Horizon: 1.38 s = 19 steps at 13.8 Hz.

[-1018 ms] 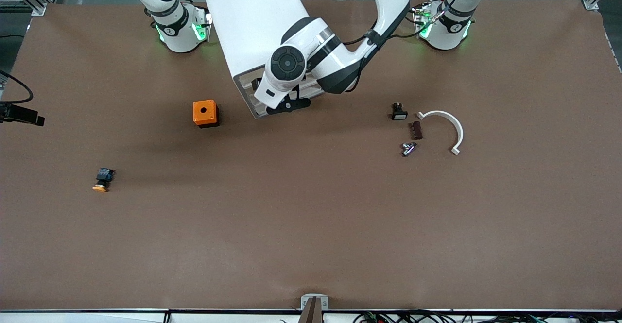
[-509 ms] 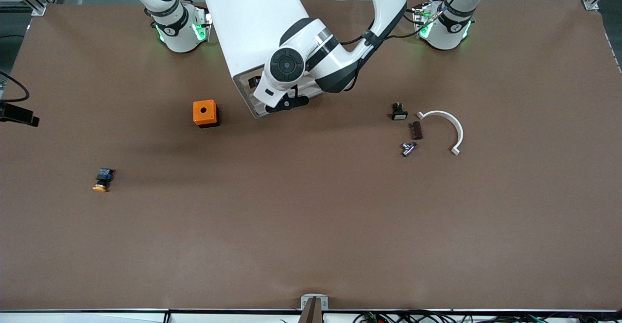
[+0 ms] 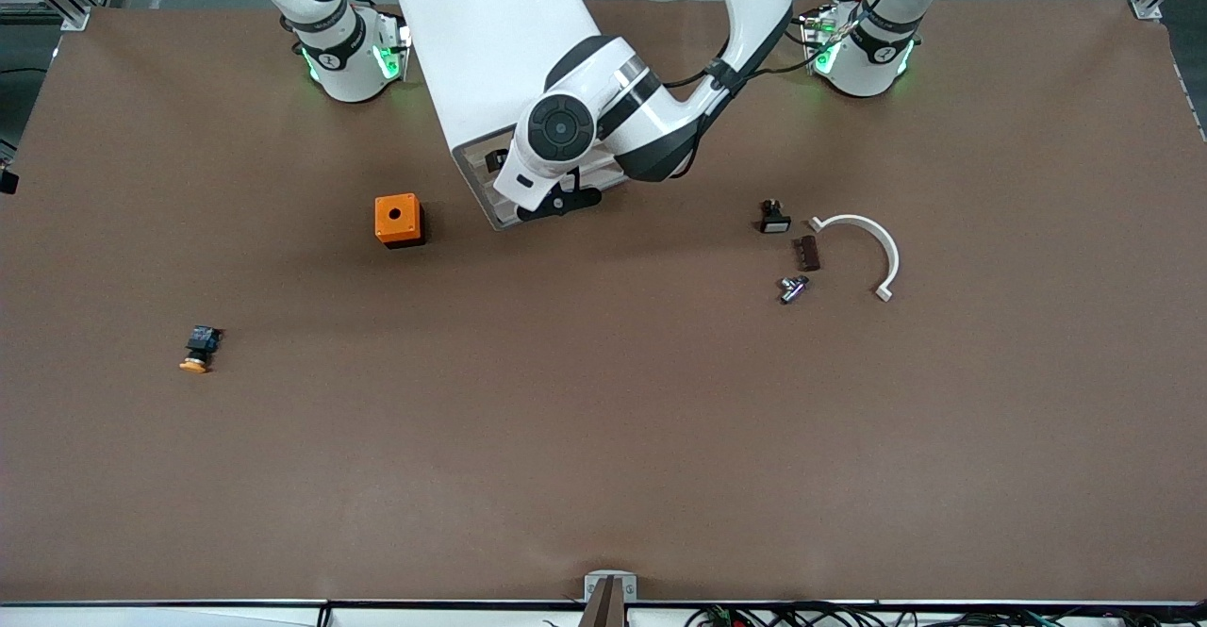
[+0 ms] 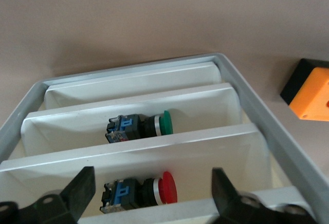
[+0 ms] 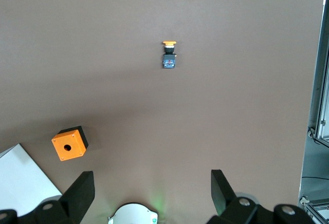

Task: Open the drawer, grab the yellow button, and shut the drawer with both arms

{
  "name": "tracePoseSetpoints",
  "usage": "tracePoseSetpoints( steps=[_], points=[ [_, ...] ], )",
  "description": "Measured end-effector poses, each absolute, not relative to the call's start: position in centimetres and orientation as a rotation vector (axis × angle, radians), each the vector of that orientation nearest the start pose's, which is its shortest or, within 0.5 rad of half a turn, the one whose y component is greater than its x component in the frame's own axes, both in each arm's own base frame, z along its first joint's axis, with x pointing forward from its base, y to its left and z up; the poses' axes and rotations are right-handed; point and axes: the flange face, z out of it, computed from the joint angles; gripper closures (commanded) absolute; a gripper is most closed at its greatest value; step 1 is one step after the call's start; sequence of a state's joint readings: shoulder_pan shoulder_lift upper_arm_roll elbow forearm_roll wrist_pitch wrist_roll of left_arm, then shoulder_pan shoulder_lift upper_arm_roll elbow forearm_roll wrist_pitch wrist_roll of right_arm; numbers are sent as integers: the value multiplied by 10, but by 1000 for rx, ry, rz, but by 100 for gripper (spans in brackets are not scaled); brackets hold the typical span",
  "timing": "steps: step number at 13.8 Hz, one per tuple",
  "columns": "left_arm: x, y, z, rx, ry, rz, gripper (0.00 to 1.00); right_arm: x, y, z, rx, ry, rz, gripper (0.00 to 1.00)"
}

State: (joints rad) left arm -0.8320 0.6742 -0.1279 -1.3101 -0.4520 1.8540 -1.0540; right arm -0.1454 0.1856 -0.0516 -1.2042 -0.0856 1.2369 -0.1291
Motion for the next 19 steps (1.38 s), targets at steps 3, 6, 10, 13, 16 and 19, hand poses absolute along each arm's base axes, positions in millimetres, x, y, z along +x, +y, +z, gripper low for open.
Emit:
tracePoseSetpoints(
  steps=[3, 6, 10, 13, 16, 19],
  points=[
    [429, -583, 359, -3197, -501, 792, 0, 558, -103, 661, -3181, 102, 307, 0],
    [465, -554, 373, -3218, -601, 768, 0, 547, -101, 673, -3161, 103, 296, 0],
    [518, -503, 388, -3228, -755, 712, 0, 536, -95, 683, -3157, 89, 278, 0],
    [550, -465, 393, -3210, -804, 577, 0, 531, -93, 685, -3156, 84, 276, 0],
    [574, -434, 394, -3189, -855, 499, 0, 523, -92, 690, -3151, 103, 262, 0],
    [603, -392, 399, -3175, -964, 474, 0, 515, -95, 701, -3119, 145, 210, 0]
  ],
)
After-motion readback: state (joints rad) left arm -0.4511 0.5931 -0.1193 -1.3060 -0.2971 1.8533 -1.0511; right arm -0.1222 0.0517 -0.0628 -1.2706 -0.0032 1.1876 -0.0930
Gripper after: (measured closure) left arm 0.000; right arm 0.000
